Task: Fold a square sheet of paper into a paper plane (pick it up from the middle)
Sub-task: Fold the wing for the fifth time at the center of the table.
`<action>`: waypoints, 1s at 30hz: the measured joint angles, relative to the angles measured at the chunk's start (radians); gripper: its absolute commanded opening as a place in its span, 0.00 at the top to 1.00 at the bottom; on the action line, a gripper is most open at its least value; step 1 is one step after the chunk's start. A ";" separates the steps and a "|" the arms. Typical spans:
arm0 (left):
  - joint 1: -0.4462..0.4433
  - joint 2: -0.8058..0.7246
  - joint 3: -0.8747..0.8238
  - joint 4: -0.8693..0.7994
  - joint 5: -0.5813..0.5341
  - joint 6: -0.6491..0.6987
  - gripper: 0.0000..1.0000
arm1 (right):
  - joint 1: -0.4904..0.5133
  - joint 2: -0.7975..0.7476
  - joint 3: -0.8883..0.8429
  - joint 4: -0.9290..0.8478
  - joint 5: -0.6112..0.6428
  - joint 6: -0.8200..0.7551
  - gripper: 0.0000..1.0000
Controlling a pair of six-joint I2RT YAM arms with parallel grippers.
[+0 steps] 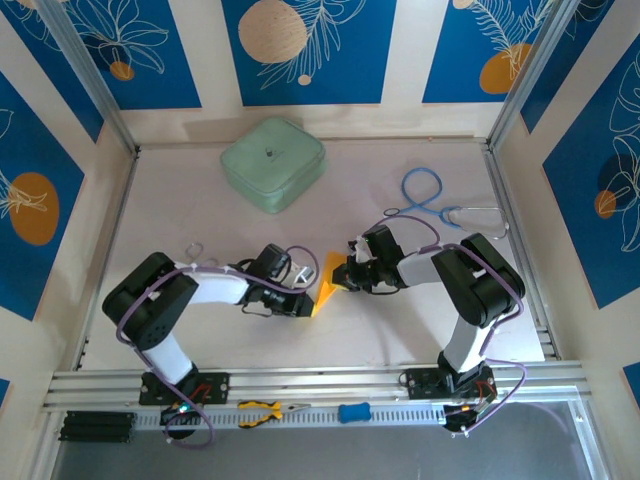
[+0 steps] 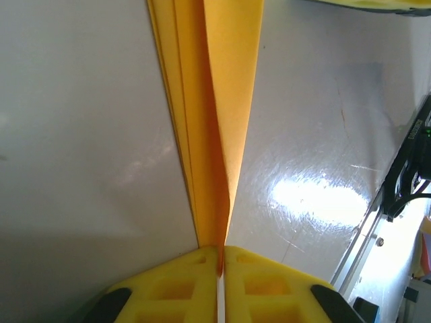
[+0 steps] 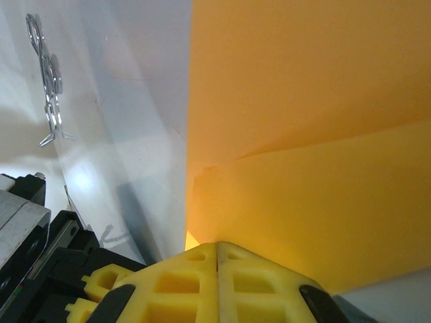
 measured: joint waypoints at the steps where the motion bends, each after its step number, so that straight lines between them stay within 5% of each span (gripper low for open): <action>1: 0.000 -0.001 -0.002 0.001 -0.003 -0.001 0.96 | 0.000 0.000 0.000 0.000 0.000 0.000 0.93; 8: -0.002 -0.006 -0.007 0.001 -0.009 0.000 1.00 | 0.000 0.000 0.000 0.000 0.000 0.000 0.93; 12: -0.002 -0.010 -0.007 0.000 -0.010 -0.003 0.86 | 0.000 0.000 0.000 0.000 0.000 0.000 0.93; 17: -0.004 -0.018 -0.013 -0.010 -0.017 0.004 1.00 | 0.000 0.000 0.000 0.000 0.000 0.000 0.92; 22: -0.006 -0.024 -0.018 -0.011 -0.024 0.000 1.00 | 0.000 0.000 0.000 0.000 0.000 0.000 0.92; 30: -0.011 -0.121 -0.057 -0.087 -0.076 -0.012 0.88 | 0.000 0.000 0.000 0.000 0.000 0.000 0.92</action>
